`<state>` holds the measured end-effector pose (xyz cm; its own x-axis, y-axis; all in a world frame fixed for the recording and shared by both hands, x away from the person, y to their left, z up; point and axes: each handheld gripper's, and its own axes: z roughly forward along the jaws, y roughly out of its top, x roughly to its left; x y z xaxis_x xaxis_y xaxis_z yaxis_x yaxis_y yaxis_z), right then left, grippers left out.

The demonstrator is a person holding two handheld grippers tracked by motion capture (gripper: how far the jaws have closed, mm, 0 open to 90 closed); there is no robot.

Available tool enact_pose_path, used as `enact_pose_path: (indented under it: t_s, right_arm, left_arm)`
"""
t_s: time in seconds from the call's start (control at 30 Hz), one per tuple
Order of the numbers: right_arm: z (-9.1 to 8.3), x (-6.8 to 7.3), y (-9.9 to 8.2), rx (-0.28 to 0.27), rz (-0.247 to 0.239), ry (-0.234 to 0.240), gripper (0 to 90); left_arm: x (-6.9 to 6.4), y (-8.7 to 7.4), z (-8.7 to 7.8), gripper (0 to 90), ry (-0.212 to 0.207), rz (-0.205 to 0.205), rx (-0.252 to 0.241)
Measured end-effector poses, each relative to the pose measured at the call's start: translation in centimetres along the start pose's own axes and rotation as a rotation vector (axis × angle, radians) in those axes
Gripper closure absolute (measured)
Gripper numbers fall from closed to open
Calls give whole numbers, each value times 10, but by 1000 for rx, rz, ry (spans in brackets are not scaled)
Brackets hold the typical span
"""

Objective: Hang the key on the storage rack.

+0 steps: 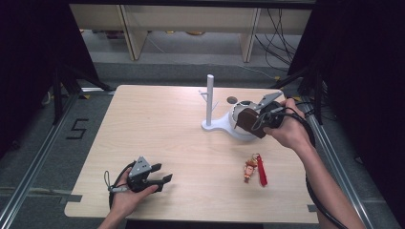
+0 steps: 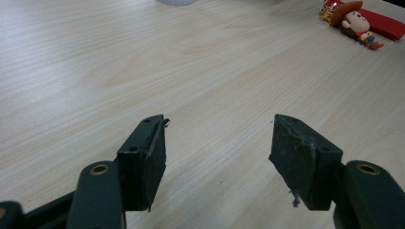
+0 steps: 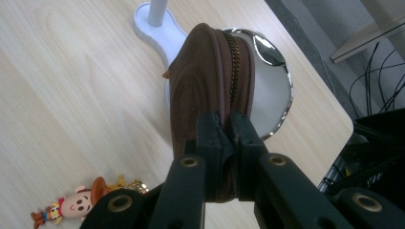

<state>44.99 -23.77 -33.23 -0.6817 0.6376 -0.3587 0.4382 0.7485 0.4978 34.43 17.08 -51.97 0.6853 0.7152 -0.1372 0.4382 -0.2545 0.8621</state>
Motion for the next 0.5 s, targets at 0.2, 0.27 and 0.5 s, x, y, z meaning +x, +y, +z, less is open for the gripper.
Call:
enact_pose_path:
  t_s: [0.2, 0.27, 0.5]
  right_arm:
    - [2, -6, 3, -1, -2, -3, 850]
    - [3, -9, 4, -3, -10, -9, 850]
    - [8, -15, 7, 3, -3, -32, 849]
  left_arm:
    - [0, 0, -1, 360, 8, 1, 7]
    - [0, 0, -1, 360, 9, 0, 9]
    - [0, -1, 0, 359, 3, -5, 7]
